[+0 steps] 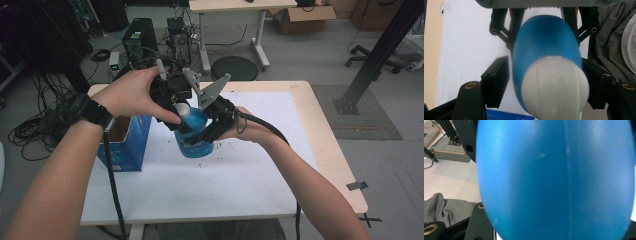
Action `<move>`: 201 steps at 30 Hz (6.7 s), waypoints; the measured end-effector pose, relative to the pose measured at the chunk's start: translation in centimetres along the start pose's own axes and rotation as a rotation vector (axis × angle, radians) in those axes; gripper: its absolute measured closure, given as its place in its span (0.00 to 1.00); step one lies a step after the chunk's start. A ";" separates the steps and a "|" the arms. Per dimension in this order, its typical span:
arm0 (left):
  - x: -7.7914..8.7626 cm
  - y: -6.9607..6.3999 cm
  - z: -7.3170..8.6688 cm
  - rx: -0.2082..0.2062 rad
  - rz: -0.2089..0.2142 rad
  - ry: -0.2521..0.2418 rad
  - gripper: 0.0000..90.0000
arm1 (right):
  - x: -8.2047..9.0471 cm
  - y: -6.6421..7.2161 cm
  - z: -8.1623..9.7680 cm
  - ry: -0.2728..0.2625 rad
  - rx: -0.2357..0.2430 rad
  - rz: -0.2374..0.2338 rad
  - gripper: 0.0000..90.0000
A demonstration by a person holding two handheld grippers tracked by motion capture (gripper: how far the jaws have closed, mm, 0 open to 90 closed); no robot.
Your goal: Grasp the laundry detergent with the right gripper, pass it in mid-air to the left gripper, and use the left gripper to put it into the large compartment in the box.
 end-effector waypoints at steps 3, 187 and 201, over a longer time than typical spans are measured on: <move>0.1 -0.1 -0.1 0.002 0.001 -0.001 0.36 | 0.0 0.0 0.0 0.003 0.000 0.002 0.47; 0.8 5.5 14.6 1.201 -0.394 0.185 0.34 | 14.5 1.2 12.9 0.651 -0.261 0.132 0.09; -2.4 4.9 8.6 1.000 -0.280 0.169 0.25 | 14.5 1.1 12.6 0.663 -0.265 0.128 0.09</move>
Point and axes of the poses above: each handheld gripper's, and its own axes: x roughly backward along the jaws, z roughly out of its underside, y roughly to its left, the point moved 1 cm from there along -x, roughly forward along the jaws, and after that the axes turned 2 degrees about -z, right-handed, at the moved point
